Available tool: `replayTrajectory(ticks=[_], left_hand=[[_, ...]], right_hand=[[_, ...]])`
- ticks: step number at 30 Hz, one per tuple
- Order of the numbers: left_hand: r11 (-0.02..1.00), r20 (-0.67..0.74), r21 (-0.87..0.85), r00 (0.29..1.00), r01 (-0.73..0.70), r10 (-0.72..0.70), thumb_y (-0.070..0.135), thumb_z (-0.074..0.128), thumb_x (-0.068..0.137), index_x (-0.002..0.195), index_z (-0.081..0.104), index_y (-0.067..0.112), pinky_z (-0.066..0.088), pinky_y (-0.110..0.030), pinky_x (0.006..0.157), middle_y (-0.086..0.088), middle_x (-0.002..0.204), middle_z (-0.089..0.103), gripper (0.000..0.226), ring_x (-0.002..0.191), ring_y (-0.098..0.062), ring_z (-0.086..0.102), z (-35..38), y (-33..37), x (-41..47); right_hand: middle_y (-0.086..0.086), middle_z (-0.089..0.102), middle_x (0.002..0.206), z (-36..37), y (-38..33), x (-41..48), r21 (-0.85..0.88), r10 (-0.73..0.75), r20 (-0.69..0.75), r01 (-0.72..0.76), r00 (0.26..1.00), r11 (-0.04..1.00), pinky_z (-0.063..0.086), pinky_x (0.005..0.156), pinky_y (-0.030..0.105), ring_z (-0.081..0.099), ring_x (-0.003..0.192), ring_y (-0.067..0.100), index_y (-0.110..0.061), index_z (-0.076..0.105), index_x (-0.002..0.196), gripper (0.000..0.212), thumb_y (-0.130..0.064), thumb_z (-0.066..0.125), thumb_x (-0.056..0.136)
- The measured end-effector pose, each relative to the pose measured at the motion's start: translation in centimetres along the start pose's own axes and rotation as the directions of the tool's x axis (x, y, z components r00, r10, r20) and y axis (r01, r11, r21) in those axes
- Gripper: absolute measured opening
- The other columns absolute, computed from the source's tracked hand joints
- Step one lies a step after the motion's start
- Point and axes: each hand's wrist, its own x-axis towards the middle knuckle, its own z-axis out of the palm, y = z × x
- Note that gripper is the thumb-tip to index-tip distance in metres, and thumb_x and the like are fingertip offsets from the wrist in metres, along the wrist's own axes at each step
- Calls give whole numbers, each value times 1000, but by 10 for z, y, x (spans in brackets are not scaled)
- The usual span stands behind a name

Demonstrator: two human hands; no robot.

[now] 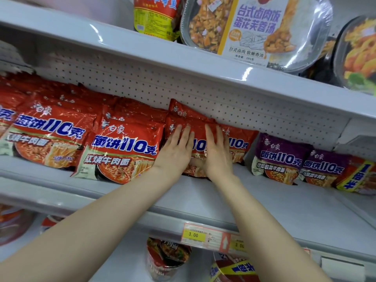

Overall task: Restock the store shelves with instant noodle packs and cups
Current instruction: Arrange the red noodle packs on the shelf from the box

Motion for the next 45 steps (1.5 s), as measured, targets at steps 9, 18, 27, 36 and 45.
replayTrajectory(ticks=[9,18,27,36,45], left_hand=[[995,36,-91,998,-48,52,57,36,98,151,25,2,10,-42,122,-15,159,23,77,149,-31,13,-24,-14,45],[981,198,-192,980,8,31,45,21,103,138,46,10,31,-41,110,-13,143,48,56,132,-31,43,-23,-26,88],[978,217,-194,969,-75,117,69,31,93,152,26,15,18,-40,119,-9,158,28,81,144,-28,27,-30,-35,73],[989,204,-40,968,-144,149,68,76,63,153,16,11,14,-42,121,-9,156,26,122,144,-28,23,-19,-34,70],[993,208,-13,971,-117,118,57,85,60,148,24,8,20,-46,120,-11,149,35,118,141,-32,29,-22,-24,65]], right_hand=[[4,2,166,-9,21,46,137,-16,183,-9,983,991,20,122,50,5,152,29,-29,16,157,117,-63,80,65],[-3,37,142,-14,26,43,210,-127,166,91,978,973,40,109,36,42,128,18,-23,40,142,103,-44,92,57],[-4,46,148,-31,42,74,666,100,182,-198,978,719,36,109,28,42,136,13,-29,52,141,37,-33,43,105],[-5,34,157,-34,22,100,563,4,372,-228,928,794,26,104,27,33,144,19,-34,30,153,58,-60,31,101],[-1,50,145,-26,29,89,647,32,309,-235,950,725,40,106,35,51,126,17,-30,42,146,60,-65,36,97]])
